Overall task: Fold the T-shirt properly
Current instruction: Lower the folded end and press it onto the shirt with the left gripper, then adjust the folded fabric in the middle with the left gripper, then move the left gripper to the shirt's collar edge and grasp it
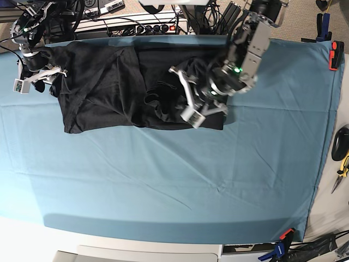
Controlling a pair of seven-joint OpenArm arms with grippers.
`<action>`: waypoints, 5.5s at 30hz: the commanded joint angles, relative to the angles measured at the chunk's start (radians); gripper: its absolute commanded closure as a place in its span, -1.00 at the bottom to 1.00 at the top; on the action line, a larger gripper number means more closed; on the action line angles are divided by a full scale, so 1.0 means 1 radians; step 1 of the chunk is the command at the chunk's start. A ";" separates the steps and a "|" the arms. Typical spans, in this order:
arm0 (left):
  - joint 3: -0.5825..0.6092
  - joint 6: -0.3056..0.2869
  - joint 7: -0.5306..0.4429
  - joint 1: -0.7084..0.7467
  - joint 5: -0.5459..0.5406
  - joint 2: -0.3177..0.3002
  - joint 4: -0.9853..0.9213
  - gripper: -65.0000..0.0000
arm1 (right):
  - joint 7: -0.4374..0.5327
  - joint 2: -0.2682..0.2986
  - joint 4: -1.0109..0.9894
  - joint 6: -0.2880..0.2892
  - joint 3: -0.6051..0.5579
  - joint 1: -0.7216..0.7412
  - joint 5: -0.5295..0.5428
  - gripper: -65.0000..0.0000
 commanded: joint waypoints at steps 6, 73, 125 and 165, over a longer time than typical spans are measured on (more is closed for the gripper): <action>0.069 -0.005 -0.060 -0.057 0.000 0.076 -0.084 1.00 | 0.025 0.016 0.013 0.005 0.006 0.003 0.012 -0.07; -0.298 -0.057 0.085 0.002 -0.249 -0.114 0.035 1.00 | 0.025 0.016 0.013 0.005 0.006 0.003 0.012 -0.07; -0.159 -0.026 0.019 0.064 -0.082 -0.067 -0.011 1.00 | 0.030 0.016 0.013 0.005 0.006 0.003 0.013 -0.07; -0.029 -0.372 0.123 0.078 -0.520 -0.026 -0.011 1.00 | 0.085 0.089 0.013 0.002 0.008 0.031 -0.060 -0.07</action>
